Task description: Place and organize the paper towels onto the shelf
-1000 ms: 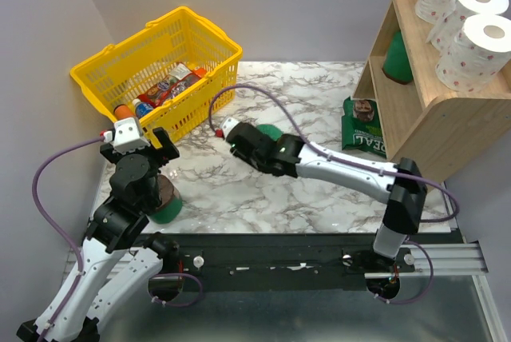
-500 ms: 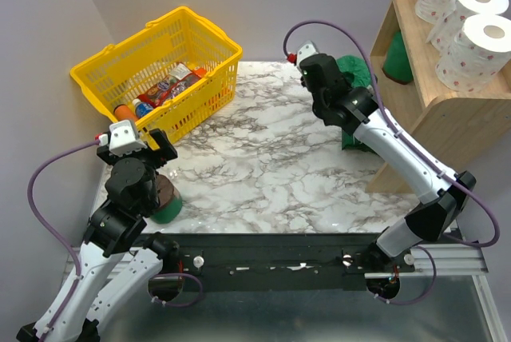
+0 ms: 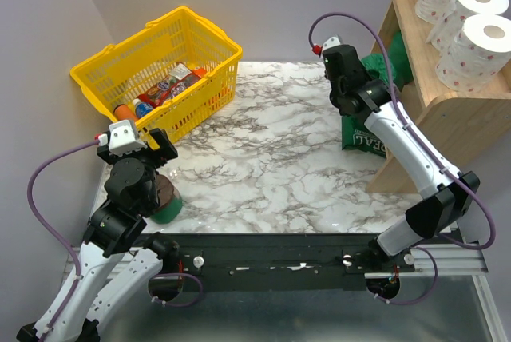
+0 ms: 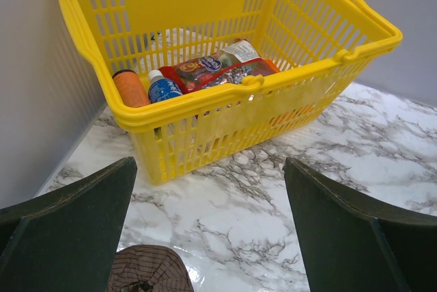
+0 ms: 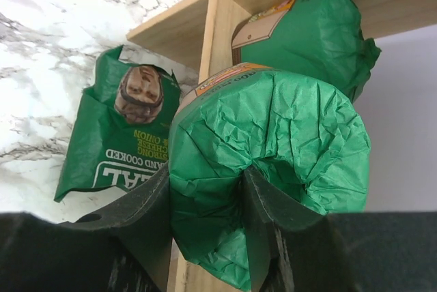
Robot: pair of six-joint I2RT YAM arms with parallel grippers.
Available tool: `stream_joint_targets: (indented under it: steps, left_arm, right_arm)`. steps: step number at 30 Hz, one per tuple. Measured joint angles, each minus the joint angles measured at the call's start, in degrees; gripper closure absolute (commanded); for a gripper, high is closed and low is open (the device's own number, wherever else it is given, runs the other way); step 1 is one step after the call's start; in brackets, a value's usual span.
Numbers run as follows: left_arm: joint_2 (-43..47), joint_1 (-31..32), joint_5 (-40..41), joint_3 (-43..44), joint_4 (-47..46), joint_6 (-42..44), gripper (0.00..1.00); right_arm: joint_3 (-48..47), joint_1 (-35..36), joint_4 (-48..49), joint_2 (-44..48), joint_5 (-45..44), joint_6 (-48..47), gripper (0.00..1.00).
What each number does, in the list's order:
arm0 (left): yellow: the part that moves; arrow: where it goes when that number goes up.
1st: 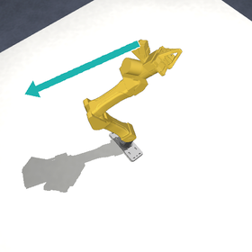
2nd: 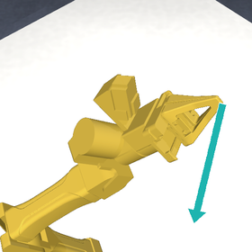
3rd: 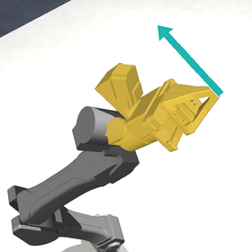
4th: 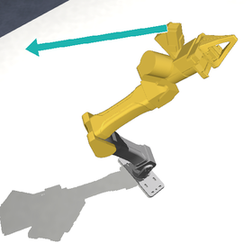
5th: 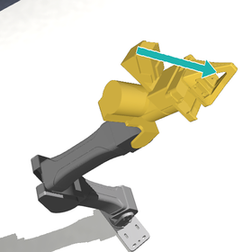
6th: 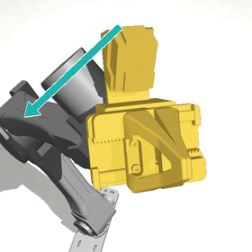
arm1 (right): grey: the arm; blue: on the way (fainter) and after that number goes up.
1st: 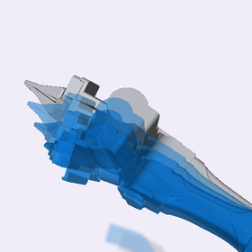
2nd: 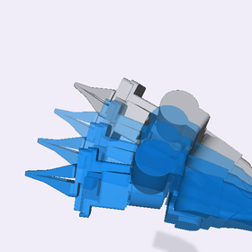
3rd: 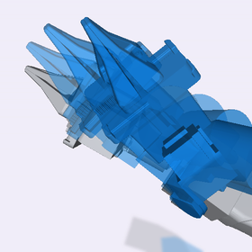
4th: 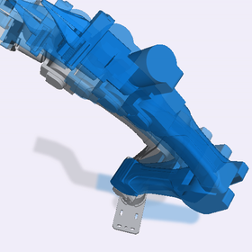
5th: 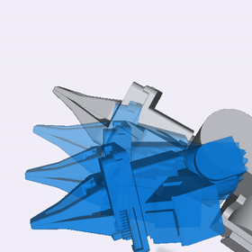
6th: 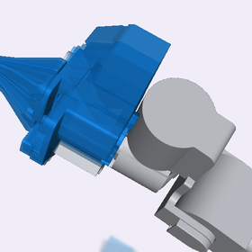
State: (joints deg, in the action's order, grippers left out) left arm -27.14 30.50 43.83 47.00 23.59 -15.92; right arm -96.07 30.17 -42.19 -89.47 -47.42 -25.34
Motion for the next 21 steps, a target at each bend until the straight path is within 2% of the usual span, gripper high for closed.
stream_joint_targets:
  steps: [17,21]
  left_arm:
    - [-0.1,0.0,0.0,-0.1,0.0,0.0,0.01]
    - [-0.1,0.0,0.0,-0.2,0.0,0.0,0.01]
  right_arm:
    - [3.4,-4.6,0.3,0.0,0.0,2.0,0.54]
    - [3.6,-5.0,1.2,0.0,-0.3,1.9,0.48]
